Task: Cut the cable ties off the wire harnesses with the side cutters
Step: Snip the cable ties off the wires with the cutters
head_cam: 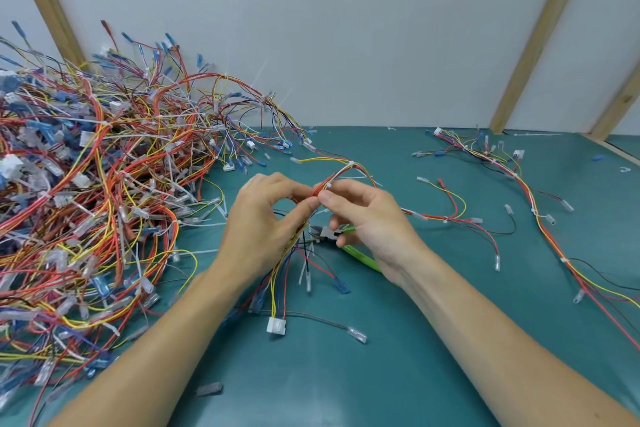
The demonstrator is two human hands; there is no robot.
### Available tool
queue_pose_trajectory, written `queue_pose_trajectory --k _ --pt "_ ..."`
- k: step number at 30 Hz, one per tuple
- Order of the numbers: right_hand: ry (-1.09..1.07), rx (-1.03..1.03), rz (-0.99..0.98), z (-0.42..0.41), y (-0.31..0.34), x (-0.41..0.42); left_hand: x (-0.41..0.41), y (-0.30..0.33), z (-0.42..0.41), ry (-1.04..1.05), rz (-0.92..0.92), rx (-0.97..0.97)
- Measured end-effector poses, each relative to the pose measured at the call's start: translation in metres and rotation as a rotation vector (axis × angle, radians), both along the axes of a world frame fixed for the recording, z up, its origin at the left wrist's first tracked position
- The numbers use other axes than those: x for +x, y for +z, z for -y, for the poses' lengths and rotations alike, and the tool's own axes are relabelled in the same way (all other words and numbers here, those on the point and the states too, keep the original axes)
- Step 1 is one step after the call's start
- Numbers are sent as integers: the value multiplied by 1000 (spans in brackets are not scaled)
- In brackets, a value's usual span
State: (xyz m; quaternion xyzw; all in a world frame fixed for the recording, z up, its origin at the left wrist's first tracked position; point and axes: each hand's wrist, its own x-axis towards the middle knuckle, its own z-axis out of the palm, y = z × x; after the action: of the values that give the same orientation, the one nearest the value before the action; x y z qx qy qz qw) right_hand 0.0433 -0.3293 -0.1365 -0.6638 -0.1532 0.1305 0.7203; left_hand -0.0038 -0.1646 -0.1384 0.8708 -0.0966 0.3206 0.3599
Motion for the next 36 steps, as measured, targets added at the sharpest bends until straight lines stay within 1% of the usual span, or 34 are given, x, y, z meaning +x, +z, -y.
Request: queue_pose_trajectory --k 4,7,10,13,17,19,21,23,25,28,29,30,32,34,36 --pt "9 76 -66 3 5 2 0 1 3 6 22 -39" --pt "9 163 -132 8 9 6 2 2 0 155 135 -130" --pt "13 226 -171 12 9 9 3 2 -6 234 105 -246" --pt "4 291 -195 14 9 12 3 1 -5 251 69 -246" --pt "16 374 -225 16 9 16 1 2 -2 214 32 -255" --pt "25 407 -248 17 9 17 1 0 -1 214 12 -218" --pt "29 451 -277 17 9 18 2 -1 -3 284 11 -165" --pt "39 491 -295 18 9 19 5 -2 -7 352 22 -178" --pt "52 527 -302 19 10 19 5 -1 -8 313 34 -277" --pt "73 561 -302 19 10 19 4 4 -4 190 63 -541" --pt "84 567 -297 19 11 19 4 3 -4 166 47 -582" --pt "91 574 -295 19 11 19 4 3 -4 142 5 -580" --pt "91 600 -310 19 12 19 5 0 -3 69 -138 -507" --pt "81 620 -326 19 12 19 5 -4 -1 -56 -256 -436" --pt "72 632 -337 20 13 19 3 -4 0 -189 -329 -417"
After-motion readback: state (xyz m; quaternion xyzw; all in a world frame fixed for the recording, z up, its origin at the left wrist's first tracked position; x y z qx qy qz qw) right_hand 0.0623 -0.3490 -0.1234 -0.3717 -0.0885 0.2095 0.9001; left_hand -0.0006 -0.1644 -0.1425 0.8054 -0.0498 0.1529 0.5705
